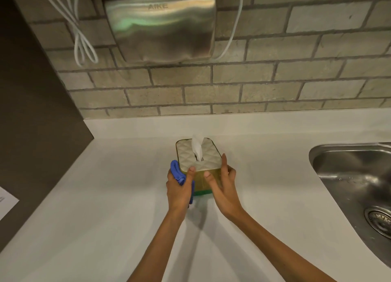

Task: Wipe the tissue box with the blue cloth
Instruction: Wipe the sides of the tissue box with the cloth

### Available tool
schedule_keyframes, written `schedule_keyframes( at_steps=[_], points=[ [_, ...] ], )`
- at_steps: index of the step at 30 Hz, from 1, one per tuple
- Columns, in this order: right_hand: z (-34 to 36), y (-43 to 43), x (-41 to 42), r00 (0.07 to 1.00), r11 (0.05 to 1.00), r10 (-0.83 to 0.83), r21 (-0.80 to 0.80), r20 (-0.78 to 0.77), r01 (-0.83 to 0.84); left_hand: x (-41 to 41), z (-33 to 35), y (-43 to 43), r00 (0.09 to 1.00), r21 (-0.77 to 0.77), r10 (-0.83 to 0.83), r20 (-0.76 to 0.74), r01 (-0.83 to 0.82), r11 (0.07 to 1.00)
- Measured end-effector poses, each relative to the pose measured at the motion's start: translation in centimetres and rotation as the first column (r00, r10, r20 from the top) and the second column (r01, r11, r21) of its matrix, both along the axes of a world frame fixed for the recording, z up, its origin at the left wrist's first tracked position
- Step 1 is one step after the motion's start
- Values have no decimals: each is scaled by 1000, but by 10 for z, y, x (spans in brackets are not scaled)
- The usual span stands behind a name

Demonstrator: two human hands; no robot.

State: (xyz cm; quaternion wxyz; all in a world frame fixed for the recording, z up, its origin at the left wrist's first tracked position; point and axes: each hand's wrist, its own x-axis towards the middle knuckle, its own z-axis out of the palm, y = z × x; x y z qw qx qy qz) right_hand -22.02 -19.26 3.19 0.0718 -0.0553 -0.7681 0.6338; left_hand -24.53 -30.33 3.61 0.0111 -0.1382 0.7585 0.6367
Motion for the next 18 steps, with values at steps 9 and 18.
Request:
schedule_keyframes(
  at_steps=[9, 18],
  points=[
    [-16, -31, 40, 992, 994, 105, 12, -73, -104, -3, -9, -16, 965, 154, 260, 41, -263, 952],
    [-14, -18, 30, 958, 976, -218, -32, -189, 216, -16, -10, -27, 975, 161, 208, 82, -219, 962]
  ],
)
